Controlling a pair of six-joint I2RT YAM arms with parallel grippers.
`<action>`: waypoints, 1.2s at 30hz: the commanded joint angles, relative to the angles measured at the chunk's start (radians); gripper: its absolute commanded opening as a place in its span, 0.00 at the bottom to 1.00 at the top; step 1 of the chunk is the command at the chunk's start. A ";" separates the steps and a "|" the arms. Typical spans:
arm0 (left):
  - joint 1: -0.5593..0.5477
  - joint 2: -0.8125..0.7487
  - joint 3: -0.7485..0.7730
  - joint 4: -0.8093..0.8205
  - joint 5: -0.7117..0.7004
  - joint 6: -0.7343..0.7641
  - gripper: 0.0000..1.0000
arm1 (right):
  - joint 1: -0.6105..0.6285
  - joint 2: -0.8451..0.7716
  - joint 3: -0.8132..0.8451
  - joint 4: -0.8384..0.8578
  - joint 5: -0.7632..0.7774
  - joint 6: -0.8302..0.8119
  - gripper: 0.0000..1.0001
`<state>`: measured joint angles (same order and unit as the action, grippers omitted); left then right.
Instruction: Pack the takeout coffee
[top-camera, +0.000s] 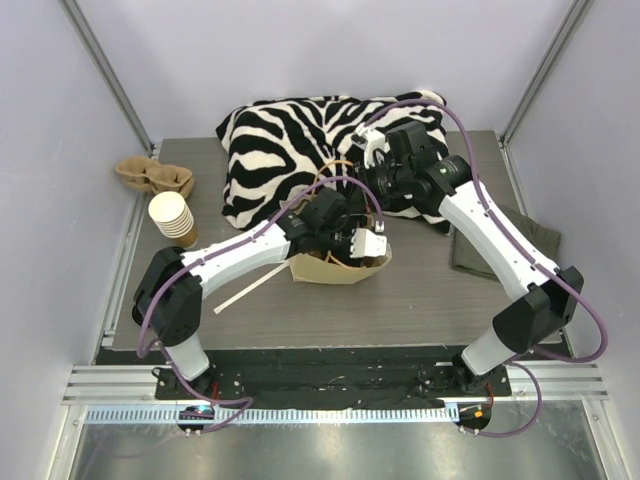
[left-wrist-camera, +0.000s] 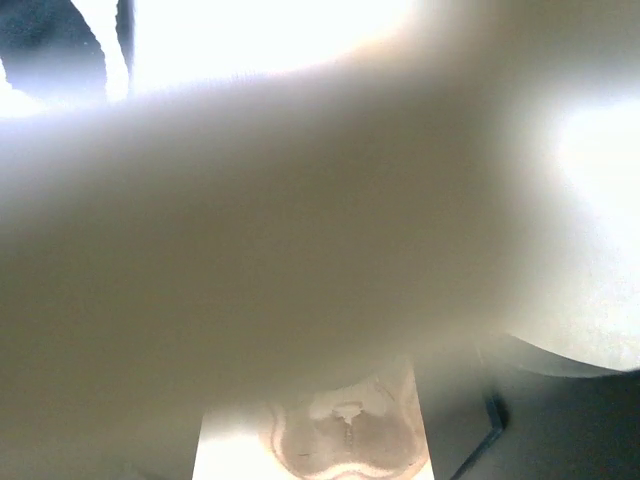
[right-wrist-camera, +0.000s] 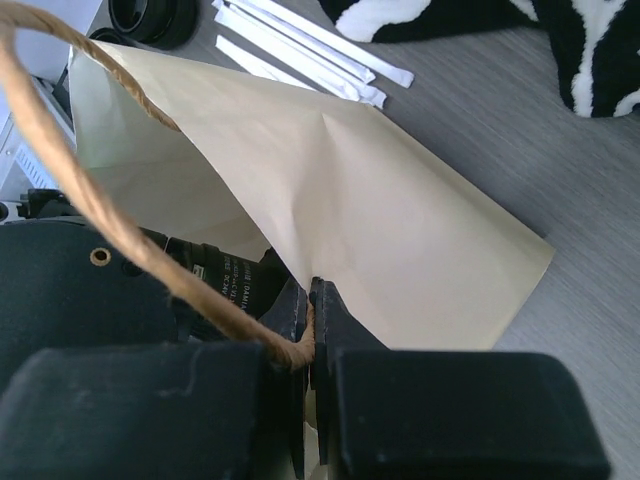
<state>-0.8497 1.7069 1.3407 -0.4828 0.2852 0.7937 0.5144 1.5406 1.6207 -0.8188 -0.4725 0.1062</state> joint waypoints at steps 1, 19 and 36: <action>0.057 0.098 0.040 -0.135 0.042 0.036 0.24 | -0.008 0.042 0.076 -0.117 -0.094 0.000 0.01; 0.110 0.292 0.126 -0.189 0.062 0.085 0.21 | -0.047 0.138 0.137 -0.157 -0.087 -0.033 0.01; 0.116 0.163 0.103 -0.155 0.028 0.018 0.54 | -0.051 0.101 0.108 -0.172 -0.117 -0.043 0.01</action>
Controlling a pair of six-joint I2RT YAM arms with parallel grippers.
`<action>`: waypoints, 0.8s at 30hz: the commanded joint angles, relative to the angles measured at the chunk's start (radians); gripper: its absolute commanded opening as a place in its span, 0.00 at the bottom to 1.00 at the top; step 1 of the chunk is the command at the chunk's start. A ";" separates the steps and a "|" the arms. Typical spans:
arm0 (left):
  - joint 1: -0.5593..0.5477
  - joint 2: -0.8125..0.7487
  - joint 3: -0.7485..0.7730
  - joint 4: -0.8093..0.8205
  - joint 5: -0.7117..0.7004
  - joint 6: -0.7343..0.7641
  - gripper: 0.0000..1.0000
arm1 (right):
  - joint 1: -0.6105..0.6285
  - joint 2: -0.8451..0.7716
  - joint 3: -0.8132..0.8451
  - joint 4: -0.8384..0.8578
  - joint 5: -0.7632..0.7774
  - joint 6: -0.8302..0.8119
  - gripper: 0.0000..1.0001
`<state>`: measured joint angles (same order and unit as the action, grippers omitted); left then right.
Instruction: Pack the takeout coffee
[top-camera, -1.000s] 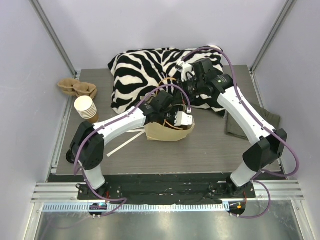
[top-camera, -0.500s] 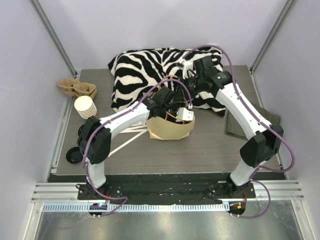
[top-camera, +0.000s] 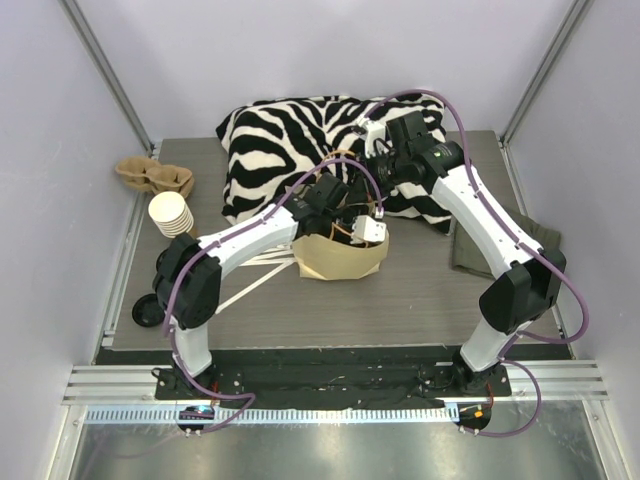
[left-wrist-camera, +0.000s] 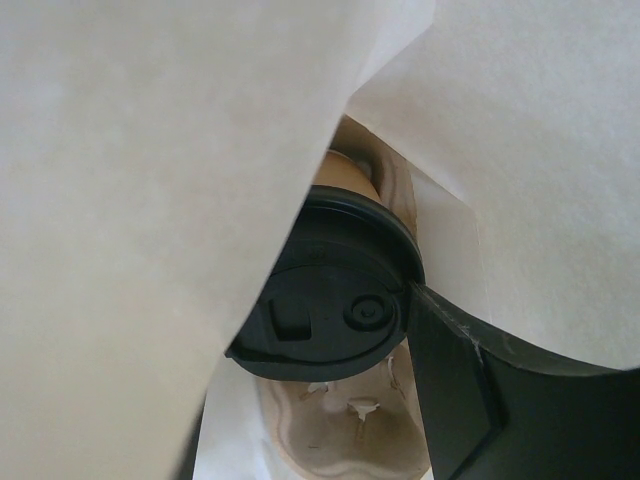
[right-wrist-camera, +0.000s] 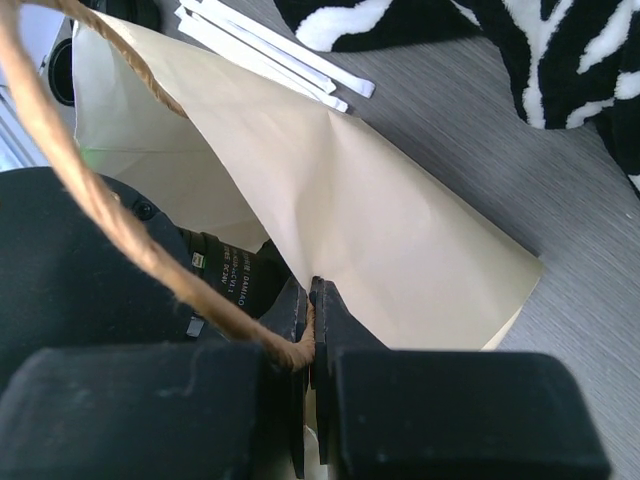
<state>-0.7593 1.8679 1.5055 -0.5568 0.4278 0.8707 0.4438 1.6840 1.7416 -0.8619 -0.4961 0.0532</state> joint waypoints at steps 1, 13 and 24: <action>0.025 -0.009 -0.068 -0.081 -0.115 -0.059 0.56 | 0.019 -0.050 -0.023 -0.129 -0.099 0.016 0.01; -0.024 -0.153 -0.113 -0.092 -0.060 -0.065 0.73 | 0.021 -0.127 -0.079 -0.115 -0.223 0.112 0.01; -0.044 -0.185 -0.116 -0.132 -0.052 -0.093 0.79 | 0.019 -0.185 -0.152 -0.131 -0.190 0.102 0.01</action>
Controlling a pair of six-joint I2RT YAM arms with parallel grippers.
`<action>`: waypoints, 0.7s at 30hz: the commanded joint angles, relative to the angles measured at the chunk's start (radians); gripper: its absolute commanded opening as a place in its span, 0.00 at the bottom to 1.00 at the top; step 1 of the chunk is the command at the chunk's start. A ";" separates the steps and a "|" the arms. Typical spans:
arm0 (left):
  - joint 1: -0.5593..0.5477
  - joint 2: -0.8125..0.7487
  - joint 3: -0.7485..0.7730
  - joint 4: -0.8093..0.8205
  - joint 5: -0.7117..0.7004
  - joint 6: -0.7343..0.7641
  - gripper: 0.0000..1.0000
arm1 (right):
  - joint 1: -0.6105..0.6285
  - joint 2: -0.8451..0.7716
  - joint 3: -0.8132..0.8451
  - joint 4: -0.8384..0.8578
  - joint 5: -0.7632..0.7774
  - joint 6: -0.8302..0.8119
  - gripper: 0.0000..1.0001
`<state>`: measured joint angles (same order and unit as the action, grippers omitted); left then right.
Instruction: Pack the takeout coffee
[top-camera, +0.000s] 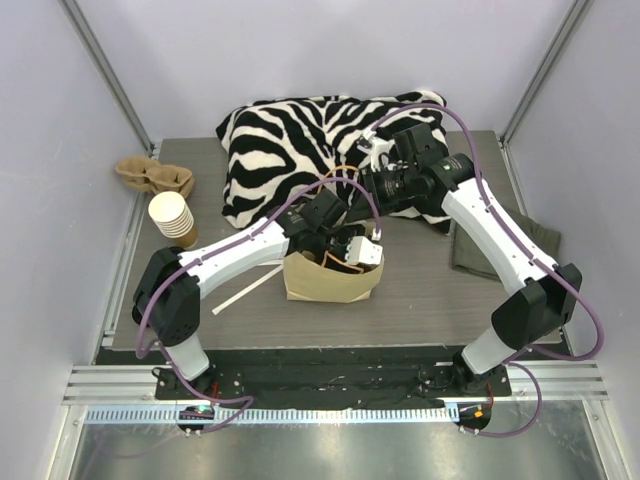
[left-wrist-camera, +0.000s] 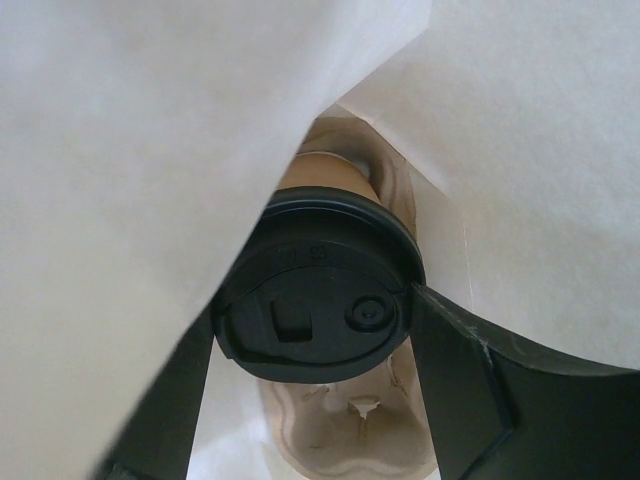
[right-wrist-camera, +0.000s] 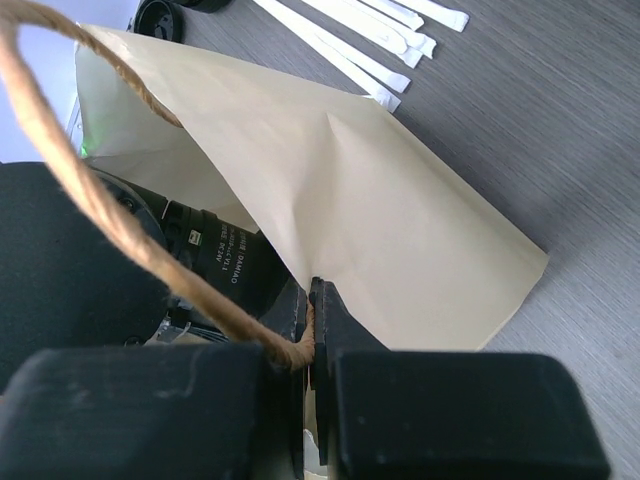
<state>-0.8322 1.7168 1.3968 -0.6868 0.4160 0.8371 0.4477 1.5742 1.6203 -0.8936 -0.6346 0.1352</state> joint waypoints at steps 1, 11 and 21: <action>0.028 -0.039 -0.005 0.004 -0.040 -0.059 0.81 | 0.019 -0.077 -0.031 -0.091 -0.037 0.011 0.01; 0.016 -0.092 -0.033 0.018 -0.043 -0.056 0.84 | 0.019 -0.095 -0.020 -0.024 0.085 0.032 0.01; 0.013 -0.134 -0.047 0.066 -0.051 -0.066 0.89 | 0.022 -0.088 -0.037 -0.027 0.092 0.017 0.01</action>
<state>-0.8291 1.6348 1.3338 -0.6857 0.3740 0.7971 0.4587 1.5185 1.5963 -0.8886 -0.5453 0.1528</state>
